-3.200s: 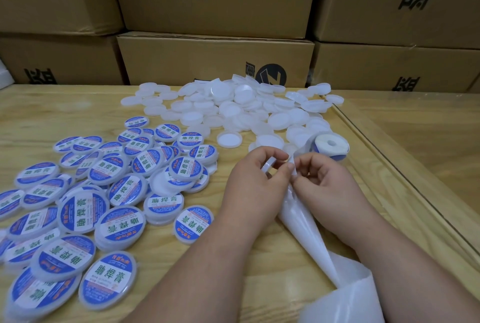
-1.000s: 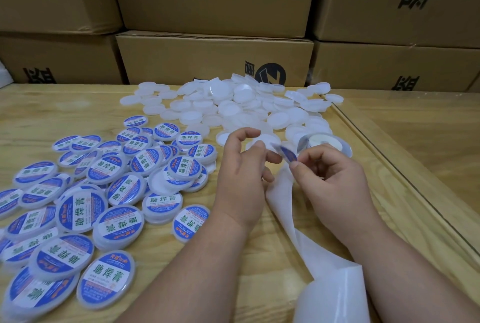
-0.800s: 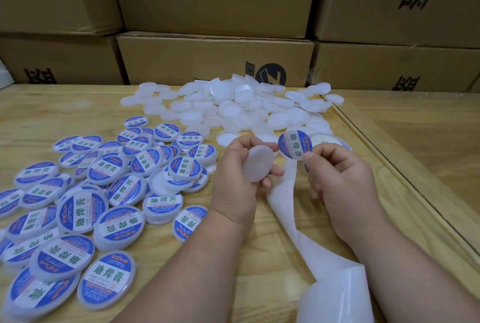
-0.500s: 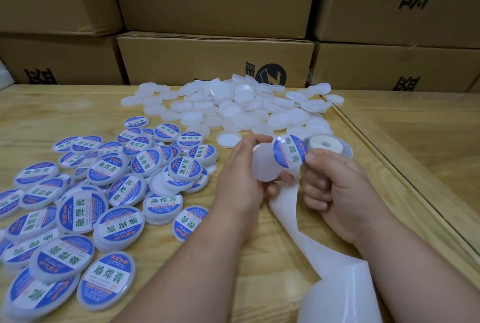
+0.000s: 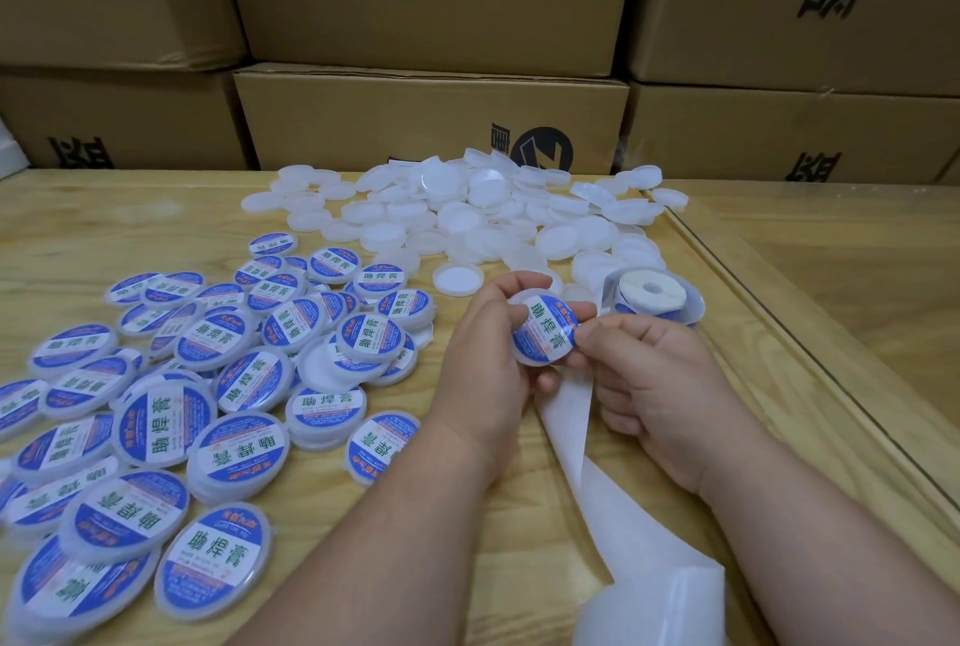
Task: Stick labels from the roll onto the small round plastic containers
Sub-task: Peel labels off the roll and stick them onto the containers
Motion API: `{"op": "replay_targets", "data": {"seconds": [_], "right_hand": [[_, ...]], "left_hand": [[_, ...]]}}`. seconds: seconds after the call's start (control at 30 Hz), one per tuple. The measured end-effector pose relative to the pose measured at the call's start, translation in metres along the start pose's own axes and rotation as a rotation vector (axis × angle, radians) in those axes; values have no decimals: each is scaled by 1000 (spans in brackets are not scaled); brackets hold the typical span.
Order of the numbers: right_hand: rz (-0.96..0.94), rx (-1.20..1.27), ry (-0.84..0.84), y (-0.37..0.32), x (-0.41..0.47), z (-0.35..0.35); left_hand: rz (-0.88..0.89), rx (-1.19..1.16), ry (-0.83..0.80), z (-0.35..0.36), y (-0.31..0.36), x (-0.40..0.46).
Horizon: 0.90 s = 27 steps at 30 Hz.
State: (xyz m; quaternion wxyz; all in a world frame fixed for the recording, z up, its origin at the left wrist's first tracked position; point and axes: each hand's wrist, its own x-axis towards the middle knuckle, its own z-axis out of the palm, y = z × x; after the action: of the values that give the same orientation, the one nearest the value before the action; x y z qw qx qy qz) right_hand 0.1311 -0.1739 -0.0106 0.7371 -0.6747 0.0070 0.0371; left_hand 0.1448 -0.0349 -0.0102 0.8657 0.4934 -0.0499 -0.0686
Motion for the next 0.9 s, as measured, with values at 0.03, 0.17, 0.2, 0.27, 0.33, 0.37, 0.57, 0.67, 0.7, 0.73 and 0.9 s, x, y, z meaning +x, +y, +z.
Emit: {"op": "replay_targets", "data": {"seconds": [0.03,0.17,0.2,0.27,0.33,0.37,0.57,0.67,0.7,0.73,0.9], "right_hand": [[2,-2,1,0,0,0],[2,-14,-3,-2,-1,1],[1,-18,-2,-2,-1,1],[0,-22,-2,-2,-1,1],[-3,-24,-3,-2,-1,1],[-3,-25,-3,-2,-2,1],[-6,-37,2,-1,-2,1],[-11,-41,3,-1,-1,1],[-12,-43,2,-1,-1,1],[-12,-42,1,-1,-1,1],[-14,-25,-8,0,-1,0]], "left_hand": [[-2,2,-2,0,0,0],[0,18,-2,-1,-1,0],[2,23,-2,-1,-1,0],[6,33,-1,-1,-1,0],[6,40,5,-1,-1,-1],[5,42,9,-1,-1,-1],[3,53,7,0,-1,0],[0,48,3,-1,-1,0],[-1,49,0,-1,-1,1],[-1,51,-2,-1,-2,1],[24,59,29,-3,-2,1]]}}
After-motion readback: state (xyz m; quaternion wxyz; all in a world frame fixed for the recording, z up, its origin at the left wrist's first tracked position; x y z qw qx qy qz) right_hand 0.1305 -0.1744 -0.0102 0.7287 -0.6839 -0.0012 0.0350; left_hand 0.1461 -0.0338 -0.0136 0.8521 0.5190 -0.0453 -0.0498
